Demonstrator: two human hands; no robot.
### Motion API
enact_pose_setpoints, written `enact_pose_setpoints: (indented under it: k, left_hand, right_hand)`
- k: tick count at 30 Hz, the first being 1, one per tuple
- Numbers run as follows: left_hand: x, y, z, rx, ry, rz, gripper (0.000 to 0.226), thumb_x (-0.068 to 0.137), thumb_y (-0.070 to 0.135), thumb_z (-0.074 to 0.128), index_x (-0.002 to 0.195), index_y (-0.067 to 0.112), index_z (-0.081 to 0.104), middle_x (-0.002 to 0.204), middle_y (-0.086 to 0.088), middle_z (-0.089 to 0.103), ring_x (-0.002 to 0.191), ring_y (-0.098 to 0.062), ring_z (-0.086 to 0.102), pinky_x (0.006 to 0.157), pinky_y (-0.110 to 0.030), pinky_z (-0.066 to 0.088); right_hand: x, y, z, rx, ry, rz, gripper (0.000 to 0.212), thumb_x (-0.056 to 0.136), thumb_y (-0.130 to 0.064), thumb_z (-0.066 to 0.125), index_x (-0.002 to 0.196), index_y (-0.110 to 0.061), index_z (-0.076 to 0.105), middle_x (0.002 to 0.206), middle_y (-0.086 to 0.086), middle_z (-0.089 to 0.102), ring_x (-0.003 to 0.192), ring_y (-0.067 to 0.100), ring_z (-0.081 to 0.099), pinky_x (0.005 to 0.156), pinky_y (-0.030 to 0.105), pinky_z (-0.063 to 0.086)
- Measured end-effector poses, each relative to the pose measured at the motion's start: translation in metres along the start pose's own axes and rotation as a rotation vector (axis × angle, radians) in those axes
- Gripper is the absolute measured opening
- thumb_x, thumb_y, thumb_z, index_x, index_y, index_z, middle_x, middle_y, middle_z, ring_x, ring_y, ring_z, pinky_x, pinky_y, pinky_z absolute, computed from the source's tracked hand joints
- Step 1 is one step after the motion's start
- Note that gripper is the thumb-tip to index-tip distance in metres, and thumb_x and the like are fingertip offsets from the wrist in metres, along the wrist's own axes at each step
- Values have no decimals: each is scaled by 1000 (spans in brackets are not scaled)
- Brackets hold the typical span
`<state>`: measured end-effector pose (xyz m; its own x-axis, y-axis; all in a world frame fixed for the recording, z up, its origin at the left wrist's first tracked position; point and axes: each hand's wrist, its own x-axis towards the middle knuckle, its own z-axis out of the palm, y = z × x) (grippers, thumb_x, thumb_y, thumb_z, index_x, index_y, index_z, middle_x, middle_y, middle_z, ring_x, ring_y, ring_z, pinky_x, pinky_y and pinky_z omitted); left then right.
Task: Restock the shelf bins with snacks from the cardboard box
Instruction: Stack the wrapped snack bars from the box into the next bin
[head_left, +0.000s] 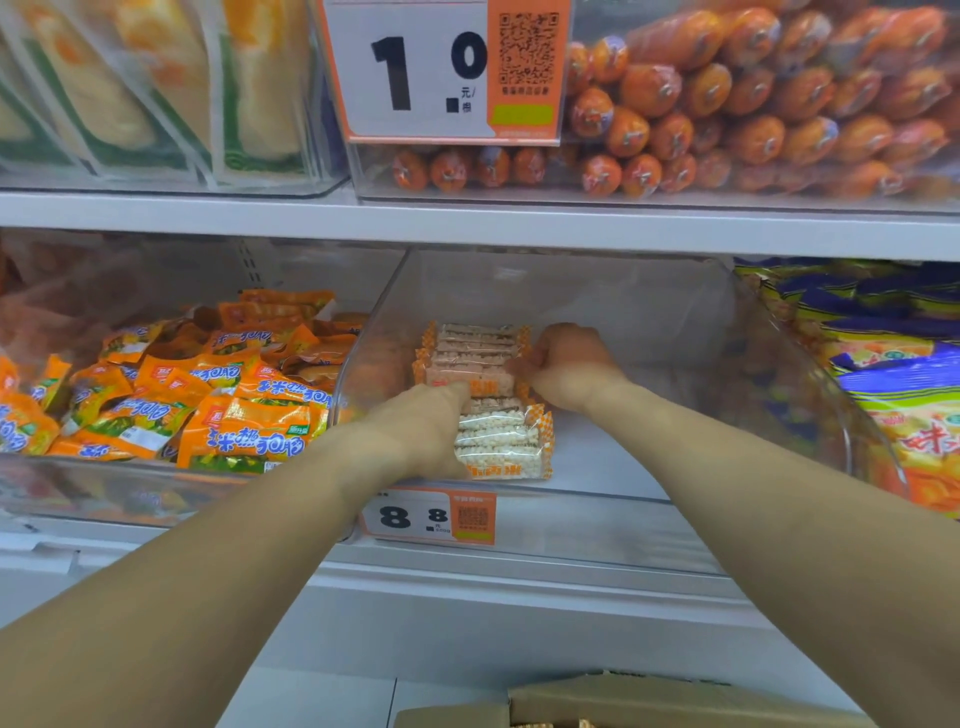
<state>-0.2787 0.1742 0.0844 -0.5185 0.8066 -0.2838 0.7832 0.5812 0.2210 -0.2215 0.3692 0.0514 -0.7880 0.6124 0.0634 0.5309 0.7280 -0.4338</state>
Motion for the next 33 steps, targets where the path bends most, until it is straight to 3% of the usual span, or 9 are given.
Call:
enact_pose_setpoints:
  k: [5, 8, 12, 16, 18, 20, 25, 28, 33]
  left_hand:
    - [0, 0, 0, -34, 13, -9, 66, 78, 33, 84, 128, 18, 43, 83, 9, 43, 98, -21, 44, 82, -35, 43]
    - [-1, 1, 0, -51, 15, -11, 65, 78, 33, 84, 126, 18, 44, 79, 11, 39, 94, -21, 45, 78, -34, 39]
    - [-1, 1, -1, -38, 8, -8, 64, 77, 32, 84, 125, 18, 44, 89, 9, 46, 97, -21, 43, 95, -42, 44]
    - [0, -1, 1, -23, 11, -2, 66, 75, 33, 86, 124, 18, 45, 110, 0, 50, 99, -21, 44, 92, -40, 47]
    - [1, -1, 2, -8, 16, 1, 62, 75, 33, 86, 119, 19, 45, 108, -1, 48, 97, -21, 44, 86, -38, 46]
    - [2, -1, 3, 3, 26, -1, 61, 74, 34, 87, 114, 23, 43, 114, -1, 45, 102, -22, 46, 93, -40, 46]
    - [2, -2, 5, -13, 100, -12, 74, 72, 35, 88, 133, 20, 48, 132, -5, 44, 117, -26, 50, 91, -32, 45]
    - [3, -2, 6, -14, 137, -10, 75, 73, 28, 86, 137, 18, 49, 133, -7, 48, 118, -26, 52, 90, -31, 47]
    - [4, 0, 4, 63, 173, -20, 71, 78, 18, 78, 140, 15, 44, 126, -11, 58, 115, -30, 54, 91, -40, 51]
  right_hand:
    - [-5, 4, 0, 163, -43, 109, 60, 93, -60, 57, 72, -6, 75, 68, 7, 74, 69, 24, 73, 81, 37, 59]
    - [-14, 3, -9, 292, -143, 139, 51, 92, -54, 64, 76, -8, 76, 75, 7, 77, 70, 23, 74, 76, 31, 60]
    - [-16, 7, -11, 472, -253, 188, 23, 76, -18, 87, 91, -3, 77, 83, 7, 78, 74, 17, 74, 79, 29, 61]
    - [-16, 6, -10, 673, -300, 275, 21, 72, 7, 83, 88, 2, 71, 76, 8, 75, 69, 17, 74, 79, 30, 62]
    - [-17, 4, -10, 806, -317, 321, 27, 73, 14, 78, 97, 6, 69, 85, 13, 75, 71, 17, 73, 70, 23, 61]
    - [-17, 4, -13, 910, -357, 350, 28, 76, 17, 73, 101, 7, 69, 96, 16, 74, 80, 18, 72, 68, 20, 60]
    - [-17, 11, -19, 1103, -504, 349, 34, 81, 15, 69, 113, 2, 69, 109, 11, 76, 103, 18, 71, 86, 23, 57]
    - [-17, 16, -14, 967, -490, 271, 30, 83, 2, 76, 113, 2, 69, 101, 8, 77, 92, 14, 73, 76, 21, 59]
    - [-13, 20, -4, 676, -335, 160, 30, 88, -33, 77, 101, -5, 76, 99, 8, 78, 93, 24, 72, 96, 38, 57]
